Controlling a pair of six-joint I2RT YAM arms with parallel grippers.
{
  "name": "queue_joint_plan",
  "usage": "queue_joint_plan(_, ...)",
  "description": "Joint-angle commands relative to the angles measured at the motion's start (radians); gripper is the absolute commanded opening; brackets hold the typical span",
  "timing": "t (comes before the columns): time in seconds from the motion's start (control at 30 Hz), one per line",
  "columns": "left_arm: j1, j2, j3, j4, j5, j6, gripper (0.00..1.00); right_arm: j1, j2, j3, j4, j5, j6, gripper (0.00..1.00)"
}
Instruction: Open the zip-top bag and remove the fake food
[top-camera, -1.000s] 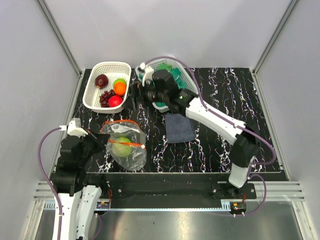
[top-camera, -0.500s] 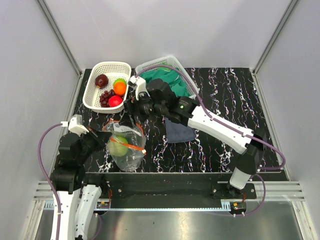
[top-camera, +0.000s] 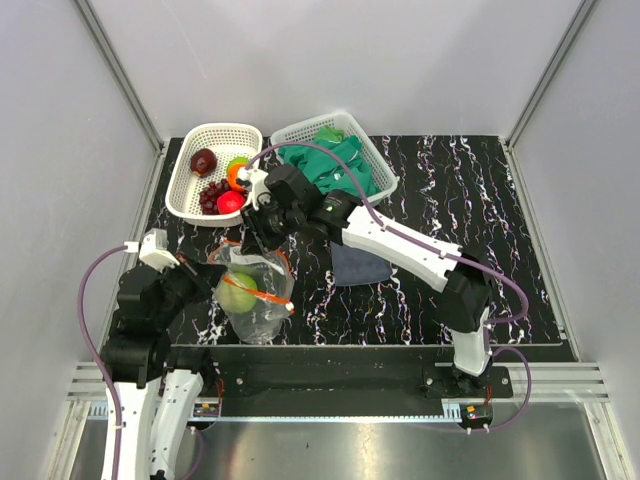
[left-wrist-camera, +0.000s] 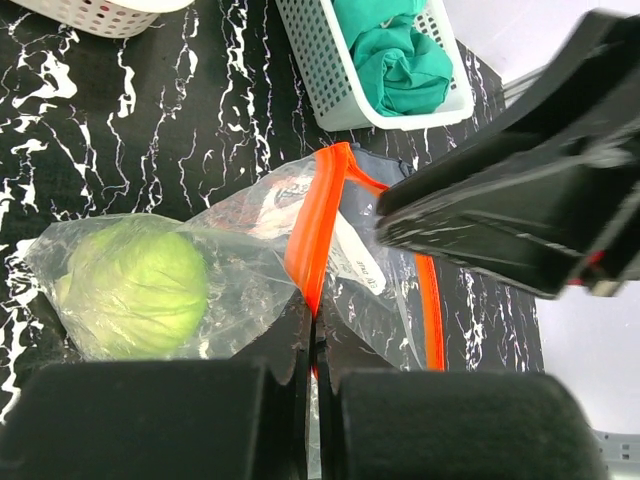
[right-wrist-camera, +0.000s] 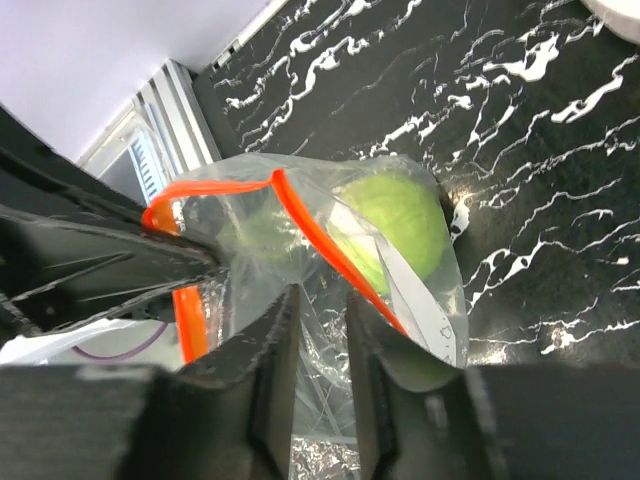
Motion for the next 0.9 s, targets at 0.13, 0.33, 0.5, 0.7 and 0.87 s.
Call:
queue_joint_plan(0.13, -0.002, 0.035, 0.036, 0.118, 0.079, -0.006, 0.00, 0.038, 0.056, -0.002, -0.010, -0.044, -0.006, 0.30)
queue_joint_plan(0.33, -0.002, 0.038, -0.004, 0.164, 0.110, -0.044, 0.00, 0.038, 0.157, 0.000, 0.007, 0.006, 0.014, 0.29)
queue_joint_plan(0.5, -0.002, 0.024, -0.039, 0.166, 0.099, -0.068, 0.00, 0.038, 0.207, -0.017, 0.045, 0.041, 0.044, 0.30)
queue_joint_plan(0.7, -0.002, -0.007, -0.104, 0.184, 0.099, -0.105, 0.00, 0.038, 0.258, -0.022, 0.061, -0.020, 0.069, 0.41)
queue_joint_plan(0.87, -0.002, -0.027, -0.134, 0.186, 0.101, -0.110, 0.00, 0.038, 0.255, -0.045, 0.079, -0.046, 0.073, 0.71)
